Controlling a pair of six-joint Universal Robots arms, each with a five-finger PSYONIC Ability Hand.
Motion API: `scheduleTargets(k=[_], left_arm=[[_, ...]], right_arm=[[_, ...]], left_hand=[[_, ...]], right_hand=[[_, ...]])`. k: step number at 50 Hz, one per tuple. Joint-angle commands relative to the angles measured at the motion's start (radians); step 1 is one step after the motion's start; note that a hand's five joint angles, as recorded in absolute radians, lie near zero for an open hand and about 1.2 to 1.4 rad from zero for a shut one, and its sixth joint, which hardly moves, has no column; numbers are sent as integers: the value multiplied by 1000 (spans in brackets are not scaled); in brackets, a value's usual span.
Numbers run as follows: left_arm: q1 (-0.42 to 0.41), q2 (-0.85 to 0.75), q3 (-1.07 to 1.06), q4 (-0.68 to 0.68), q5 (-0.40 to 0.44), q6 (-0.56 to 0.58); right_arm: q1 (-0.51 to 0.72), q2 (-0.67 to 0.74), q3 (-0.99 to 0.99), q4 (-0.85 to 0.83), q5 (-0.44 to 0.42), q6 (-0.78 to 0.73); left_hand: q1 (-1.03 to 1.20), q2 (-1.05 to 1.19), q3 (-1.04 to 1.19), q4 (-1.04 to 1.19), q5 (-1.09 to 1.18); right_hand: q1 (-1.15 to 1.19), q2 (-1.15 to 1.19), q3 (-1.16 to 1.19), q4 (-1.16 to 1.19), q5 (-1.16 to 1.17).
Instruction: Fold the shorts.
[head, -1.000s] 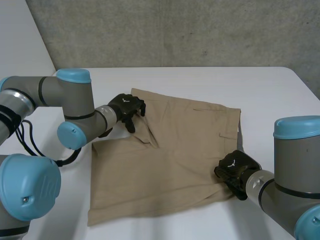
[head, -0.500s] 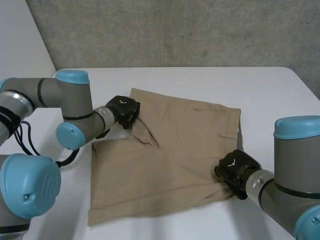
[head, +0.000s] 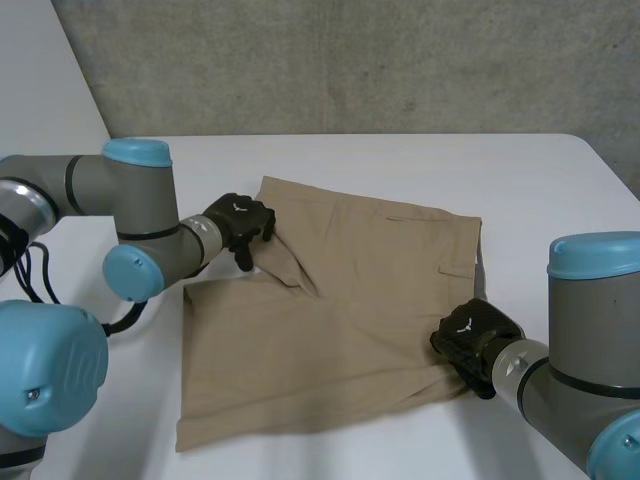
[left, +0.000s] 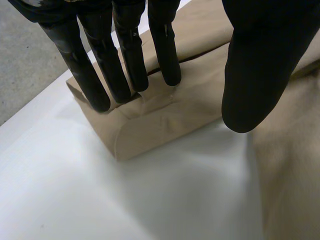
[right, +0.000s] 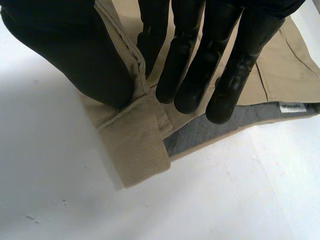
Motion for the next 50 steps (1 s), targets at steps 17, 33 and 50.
scheduleTargets(k=[17,33,50], left_arm=[[-9,-99,180,9,9,-17],[-29,-108,199,12,39,-17],[-28,-154,228,12,39,-14]], right_arm=[[-2,14,-3,-11,0,0],[-2,29,-7,-12,0,-2],[-10,40,-9,-12,0,-2]], left_hand=[[18,11,5,11,16],[-35,-42,-48,-42,-37],[257,250,244,251,256]], right_hand=[[409,212,207,200,217],[409,212,207,200,217],[409,212,207,200,217]])
